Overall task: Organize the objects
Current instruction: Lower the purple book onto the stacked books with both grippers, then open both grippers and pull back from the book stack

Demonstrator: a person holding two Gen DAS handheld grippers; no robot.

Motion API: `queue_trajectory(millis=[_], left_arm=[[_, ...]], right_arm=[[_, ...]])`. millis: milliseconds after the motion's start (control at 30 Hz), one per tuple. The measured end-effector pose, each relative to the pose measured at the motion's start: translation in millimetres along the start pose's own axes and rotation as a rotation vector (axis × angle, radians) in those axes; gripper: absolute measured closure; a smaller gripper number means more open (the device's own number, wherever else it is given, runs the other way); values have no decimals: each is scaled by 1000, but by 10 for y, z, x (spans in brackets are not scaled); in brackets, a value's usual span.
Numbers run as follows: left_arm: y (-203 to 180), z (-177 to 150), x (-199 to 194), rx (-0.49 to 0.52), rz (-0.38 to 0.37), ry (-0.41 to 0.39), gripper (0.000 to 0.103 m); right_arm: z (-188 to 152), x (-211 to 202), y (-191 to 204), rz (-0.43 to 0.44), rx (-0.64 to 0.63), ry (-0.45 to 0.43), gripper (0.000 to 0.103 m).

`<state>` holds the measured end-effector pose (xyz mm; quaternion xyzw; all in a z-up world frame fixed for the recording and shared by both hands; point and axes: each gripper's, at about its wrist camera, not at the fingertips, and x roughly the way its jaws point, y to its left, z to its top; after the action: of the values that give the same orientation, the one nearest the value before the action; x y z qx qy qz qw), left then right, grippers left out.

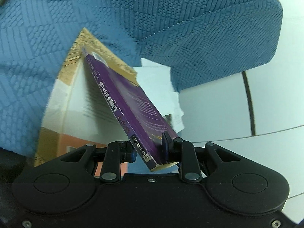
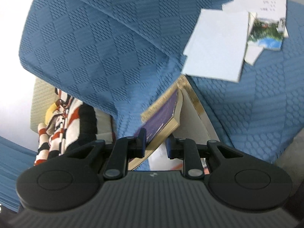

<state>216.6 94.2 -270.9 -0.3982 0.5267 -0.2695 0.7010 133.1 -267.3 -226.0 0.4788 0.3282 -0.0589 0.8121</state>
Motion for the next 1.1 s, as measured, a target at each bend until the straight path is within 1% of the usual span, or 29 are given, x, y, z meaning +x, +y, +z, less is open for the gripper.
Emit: queue_trajectory(millis=[167, 300, 433, 600, 700, 767, 833, 867, 900, 1033, 1100], left_arm=[[185, -34, 36, 8, 41, 23, 79], [353, -55, 109, -3, 82, 50, 76], [462, -95, 154, -2, 126, 60, 73], [472, -130, 173, 11, 159, 58, 71], [431, -141, 177, 26, 197, 57, 66], [415, -153, 143, 39, 232, 45, 64], [383, -166, 85, 59, 255, 27, 58], [368, -171, 45, 66, 270, 15, 57], [349, -181, 5, 77, 286, 3, 56], [202, -225, -152, 129, 303, -39, 56], [84, -250, -234, 157, 313, -63, 56]], right_arm=[[-161, 132, -116, -19, 19, 31, 79], [-260, 237, -225, -40, 46, 54, 79], [-345, 333, -335, -56, 83, 80, 79], [-382, 395, -427, -50, 122, 101, 79], [-380, 394, -442, -51, 129, 104, 78], [-370, 386, -449, -59, 135, 111, 77], [-358, 373, -449, -79, 133, 120, 75], [-356, 360, -448, -98, 127, 125, 75], [-356, 346, -446, -115, 120, 131, 75], [-347, 252, -432, -169, 65, 143, 75], [-322, 183, -421, -171, 35, 134, 75]])
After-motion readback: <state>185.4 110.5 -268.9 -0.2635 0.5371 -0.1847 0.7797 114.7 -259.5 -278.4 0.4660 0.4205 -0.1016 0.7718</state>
